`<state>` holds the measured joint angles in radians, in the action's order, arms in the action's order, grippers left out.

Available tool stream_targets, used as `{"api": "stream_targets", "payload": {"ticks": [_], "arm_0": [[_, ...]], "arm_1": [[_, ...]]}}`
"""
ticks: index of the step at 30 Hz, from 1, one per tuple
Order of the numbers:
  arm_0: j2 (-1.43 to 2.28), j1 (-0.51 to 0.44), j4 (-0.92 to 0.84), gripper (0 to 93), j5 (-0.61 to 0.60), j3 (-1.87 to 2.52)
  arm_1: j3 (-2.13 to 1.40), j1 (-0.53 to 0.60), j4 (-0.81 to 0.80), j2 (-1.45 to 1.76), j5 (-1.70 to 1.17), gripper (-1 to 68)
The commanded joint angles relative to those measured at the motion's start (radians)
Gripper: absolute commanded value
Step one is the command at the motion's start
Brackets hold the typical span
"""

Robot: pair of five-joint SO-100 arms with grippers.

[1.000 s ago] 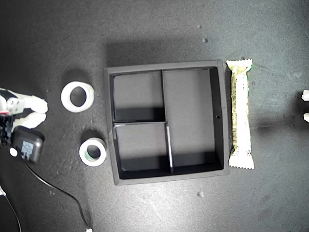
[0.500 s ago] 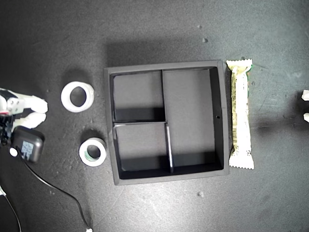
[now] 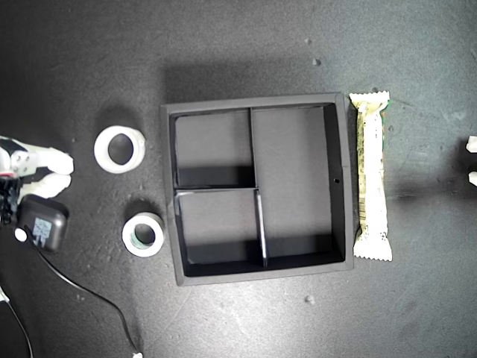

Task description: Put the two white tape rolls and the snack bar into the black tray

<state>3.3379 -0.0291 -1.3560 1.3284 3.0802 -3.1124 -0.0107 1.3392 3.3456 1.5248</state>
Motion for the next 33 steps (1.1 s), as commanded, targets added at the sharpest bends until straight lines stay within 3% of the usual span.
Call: {"api": "stream_targets", "payload": {"ticks": [1,6,9,13,22,25,33], "arm_0": [[0.051,-0.012,-0.038,1.1,0.009,0.058],[0.051,-0.012,-0.038,1.1,0.009,0.058],[0.051,-0.012,-0.038,1.1,0.009,0.058],[0.051,-0.012,-0.038,1.1,0.028,0.058],[0.049,-0.046,-0.021,1.5,0.256,0.058],[0.048,-0.072,0.054,1.4,0.253,0.058],[0.046,-0.146,0.479,0.0,0.215,0.058]], "arm_1": [[-0.012,0.005,0.002,0.002,-0.008,12.3],[-0.012,0.002,0.002,0.003,-0.008,8.3],[-0.012,-0.026,0.002,0.003,-0.008,-0.1],[-0.012,-0.046,0.002,0.005,0.018,-0.2],[-0.012,-0.072,-0.071,0.005,-0.069,-0.3],[-0.012,-0.11,-0.153,0.005,-0.144,-0.3],[-0.012,-0.164,-0.393,0.005,-0.288,-0.4]]}}
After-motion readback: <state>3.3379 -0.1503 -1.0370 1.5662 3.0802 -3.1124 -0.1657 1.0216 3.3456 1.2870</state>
